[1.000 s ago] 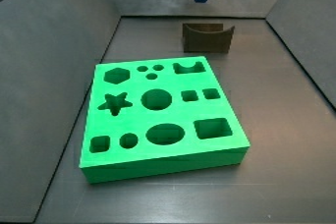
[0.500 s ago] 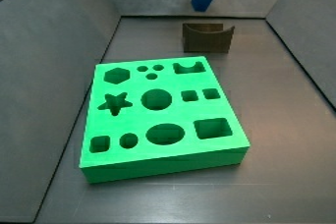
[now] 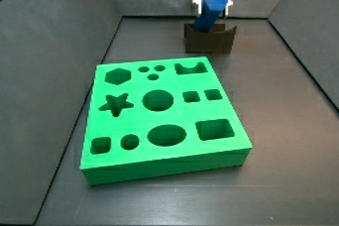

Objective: Pick up the hexagon object. Move up. Place the hexagon object on the fixture. Regrasp the hexagon object. Move to above the board. Insert the hexagon object.
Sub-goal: Place the hexagon object on the fixture, then regrasp the hexagon object.

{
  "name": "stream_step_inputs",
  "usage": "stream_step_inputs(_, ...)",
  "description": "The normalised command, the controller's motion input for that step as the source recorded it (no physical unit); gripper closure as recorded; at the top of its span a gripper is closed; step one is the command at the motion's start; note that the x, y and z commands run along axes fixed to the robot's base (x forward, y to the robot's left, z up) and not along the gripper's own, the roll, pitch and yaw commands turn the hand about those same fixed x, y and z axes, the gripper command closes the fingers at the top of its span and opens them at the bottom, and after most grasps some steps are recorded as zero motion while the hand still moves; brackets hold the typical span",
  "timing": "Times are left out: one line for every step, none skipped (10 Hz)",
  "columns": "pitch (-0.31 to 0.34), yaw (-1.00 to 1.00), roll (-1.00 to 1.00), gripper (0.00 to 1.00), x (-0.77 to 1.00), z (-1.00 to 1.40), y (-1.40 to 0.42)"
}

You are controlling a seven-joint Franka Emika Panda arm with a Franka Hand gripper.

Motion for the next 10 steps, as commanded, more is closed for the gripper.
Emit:
stream_step_inputs(-0.069,-0.06,-0.03,1.00,0.09,-0.70,0.02)
stream_step_inputs(-0.058,-0.03,-0.03,1.00,0.07,-0.40,0.01)
stream_step_inputs(-0.047,-0.02,-0.03,1.00,0.06,-0.24,0.00)
stream_step_inputs(0.000,0.00,0.00,0.00,0.00,0.00,0.00)
stream_step_inputs(0.039,0.03,-0.02,0.00,0.00,1.00,0.00)
stream_step_inputs(0.038,0.03,-0.02,0.00,0.00,1.00,0.00)
stream_step_inputs(0.033,0.02,-0.01,0.00,-0.01,1.00,0.00)
stream_step_inputs(0.030,0.01,-0.01,0.00,-0.02,1.00,0.00)
stream_step_inputs(0.021,0.01,-0.01,0.00,-0.03,1.00,0.01)
stream_step_inputs(0.014,0.00,0.00,0.00,-0.04,0.82,0.01)
